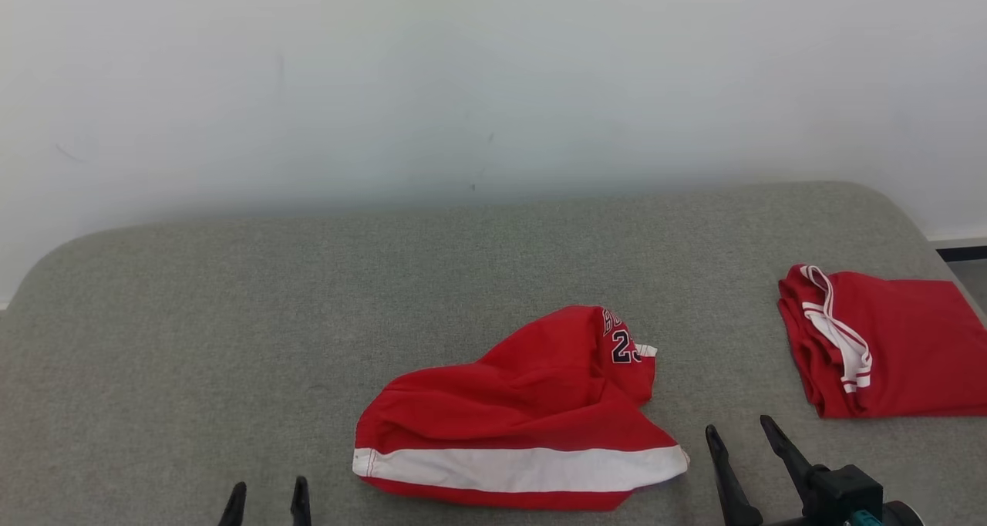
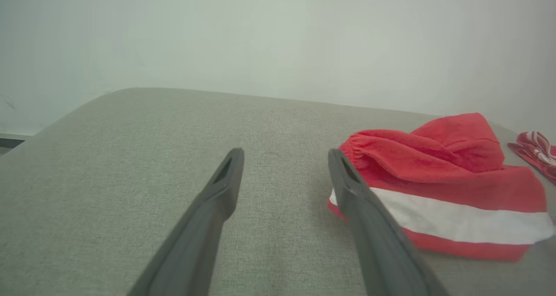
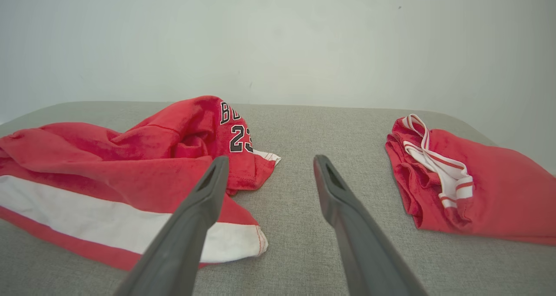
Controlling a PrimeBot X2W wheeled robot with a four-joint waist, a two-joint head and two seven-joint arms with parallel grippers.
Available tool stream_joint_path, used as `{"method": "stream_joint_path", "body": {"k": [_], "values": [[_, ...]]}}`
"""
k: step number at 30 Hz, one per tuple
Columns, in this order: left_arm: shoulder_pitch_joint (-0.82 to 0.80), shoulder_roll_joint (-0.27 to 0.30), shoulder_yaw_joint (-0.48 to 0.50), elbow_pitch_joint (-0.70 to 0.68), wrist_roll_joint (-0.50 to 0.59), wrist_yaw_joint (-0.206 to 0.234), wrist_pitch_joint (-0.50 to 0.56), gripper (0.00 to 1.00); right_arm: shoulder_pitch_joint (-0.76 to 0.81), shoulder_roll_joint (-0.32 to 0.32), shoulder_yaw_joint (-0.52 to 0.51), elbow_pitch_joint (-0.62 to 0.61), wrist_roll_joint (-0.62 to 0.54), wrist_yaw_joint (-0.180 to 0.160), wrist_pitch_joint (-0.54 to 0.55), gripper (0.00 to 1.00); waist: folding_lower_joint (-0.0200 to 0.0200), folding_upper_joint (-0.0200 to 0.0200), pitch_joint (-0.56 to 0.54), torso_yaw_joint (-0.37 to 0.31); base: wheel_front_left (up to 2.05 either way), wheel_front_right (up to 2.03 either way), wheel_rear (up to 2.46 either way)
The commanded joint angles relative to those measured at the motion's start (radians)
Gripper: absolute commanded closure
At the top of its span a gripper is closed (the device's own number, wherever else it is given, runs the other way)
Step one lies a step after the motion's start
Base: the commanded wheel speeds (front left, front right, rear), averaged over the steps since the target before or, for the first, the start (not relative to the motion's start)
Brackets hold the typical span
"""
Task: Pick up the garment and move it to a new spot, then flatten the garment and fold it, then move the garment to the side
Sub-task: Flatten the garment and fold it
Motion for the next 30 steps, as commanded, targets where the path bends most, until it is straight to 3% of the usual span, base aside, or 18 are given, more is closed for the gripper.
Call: {"method": "stream_joint_path", "body": {"k": [1,5,11,20,30], "values": [[-0.010,0.000,-0.006,0.034,-0.011,-0.019,0.000,0.00,0.000,0.005,-0.003,0.011,0.017,-0.003,0.012,0.00,0.0001,0.0000,0.004,0.000,0.00,0.00,0.00],[-0.047,-0.001,-0.030,0.127,-0.027,-0.046,0.002,0.00,-0.007,0.012,-0.008,0.033,0.036,-0.003,0.053,0.00,0.0001,0.0000,0.013,0.001,0.00,0.00,0.00],[-0.185,-0.001,-0.088,0.320,-0.017,-0.067,0.044,0.00,-0.069,0.032,-0.007,0.132,0.035,-0.003,0.213,0.00,0.0001,0.0000,0.047,-0.004,0.00,0.00,0.00],[-0.288,-0.003,-0.131,0.433,-0.031,-0.047,0.065,0.00,-0.187,0.048,0.028,0.282,0.024,-0.003,0.249,0.00,0.0001,0.0000,0.084,-0.003,0.00,0.00,0.00],[-0.353,-0.001,-0.191,0.460,-0.050,-0.088,0.044,0.00,-0.254,0.041,0.078,0.383,0.054,-0.003,0.215,0.00,0.0001,0.0000,0.108,0.015,0.00,0.00,0.00]]}}
